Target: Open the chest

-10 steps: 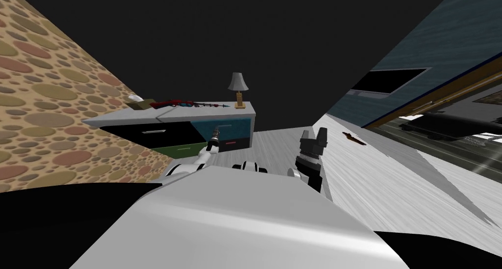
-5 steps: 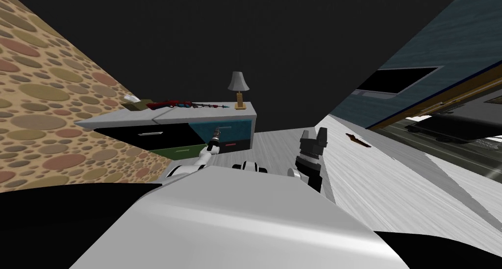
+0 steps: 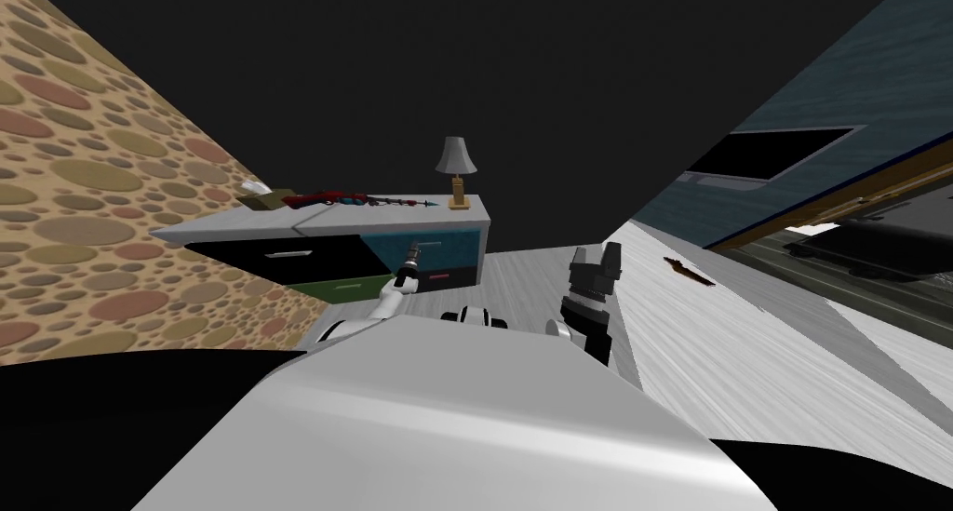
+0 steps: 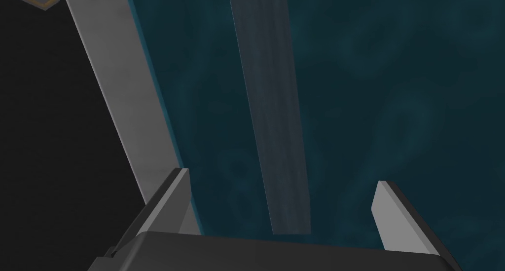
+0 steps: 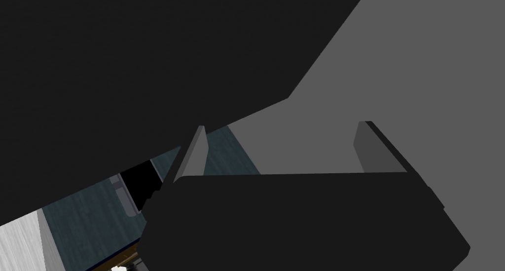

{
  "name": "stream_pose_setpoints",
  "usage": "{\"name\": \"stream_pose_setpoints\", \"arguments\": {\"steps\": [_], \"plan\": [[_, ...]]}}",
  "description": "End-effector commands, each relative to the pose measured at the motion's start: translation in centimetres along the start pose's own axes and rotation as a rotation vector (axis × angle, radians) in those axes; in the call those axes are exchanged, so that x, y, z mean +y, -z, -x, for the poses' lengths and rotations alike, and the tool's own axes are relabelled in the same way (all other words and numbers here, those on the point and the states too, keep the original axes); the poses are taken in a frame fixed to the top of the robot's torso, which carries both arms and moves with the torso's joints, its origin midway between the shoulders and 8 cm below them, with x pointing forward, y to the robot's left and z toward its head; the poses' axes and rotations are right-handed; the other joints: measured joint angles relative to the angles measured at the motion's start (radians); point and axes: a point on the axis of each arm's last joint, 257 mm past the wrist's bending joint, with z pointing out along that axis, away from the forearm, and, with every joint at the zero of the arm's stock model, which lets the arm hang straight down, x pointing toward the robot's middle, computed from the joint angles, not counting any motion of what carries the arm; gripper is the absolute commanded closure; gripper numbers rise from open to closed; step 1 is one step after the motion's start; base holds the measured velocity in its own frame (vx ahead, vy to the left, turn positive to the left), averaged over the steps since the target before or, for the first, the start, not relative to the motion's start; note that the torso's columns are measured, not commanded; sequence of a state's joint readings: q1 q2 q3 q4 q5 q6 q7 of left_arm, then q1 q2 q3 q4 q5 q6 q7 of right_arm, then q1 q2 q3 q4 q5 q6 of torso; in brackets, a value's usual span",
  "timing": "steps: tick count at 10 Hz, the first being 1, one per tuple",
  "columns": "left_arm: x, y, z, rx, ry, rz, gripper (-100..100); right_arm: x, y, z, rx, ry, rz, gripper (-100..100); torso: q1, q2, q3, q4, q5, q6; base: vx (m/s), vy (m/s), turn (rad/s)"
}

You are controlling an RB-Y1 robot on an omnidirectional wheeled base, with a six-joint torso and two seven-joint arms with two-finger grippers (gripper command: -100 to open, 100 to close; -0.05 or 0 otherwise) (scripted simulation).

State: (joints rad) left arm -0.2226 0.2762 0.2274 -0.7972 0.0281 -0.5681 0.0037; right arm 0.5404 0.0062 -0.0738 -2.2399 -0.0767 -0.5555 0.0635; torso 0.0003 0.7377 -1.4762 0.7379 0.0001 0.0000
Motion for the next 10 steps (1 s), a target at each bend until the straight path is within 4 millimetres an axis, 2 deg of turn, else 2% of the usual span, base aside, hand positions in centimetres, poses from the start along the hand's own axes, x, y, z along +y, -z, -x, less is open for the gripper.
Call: {"name": "stream_pose_setpoints", "arguments": {"steps": [1,2,3,10], "plan": [[-0.3,0.2,-0.8,0.009,0.001,-0.001,-100,0.0,0.0,0.0,0.000,0.000,0.000,0,0.000,0.000,0.000,0.000,0.000,0.000,0.050,0.027,0.037],[-0.3,0.2,-0.6,0.007,0.001,-0.001,-100,0.0,0.0,0.0,0.000,0.000,0.000,0,0.000,0.001,0.000,0.000,0.000,0.000,0.022,0.012,0.006],[0.0,0.0,-0.2,0.002,0.000,0.001,100,0.0,0.0,0.0,0.000,0.000,0.000,0,-0.001,0.002,0.001,0.000,0.000,0.000,-0.029,-0.014,-0.058],[0.8,-0.5,2.1,-0.027,-0.004,0.006,100,0.0,0.0,0.0,0.000,0.000,0.000,0,0.000,-0.001,-0.001,0.000,0.000,0.000,-0.054,-0.023,-0.043]]}}
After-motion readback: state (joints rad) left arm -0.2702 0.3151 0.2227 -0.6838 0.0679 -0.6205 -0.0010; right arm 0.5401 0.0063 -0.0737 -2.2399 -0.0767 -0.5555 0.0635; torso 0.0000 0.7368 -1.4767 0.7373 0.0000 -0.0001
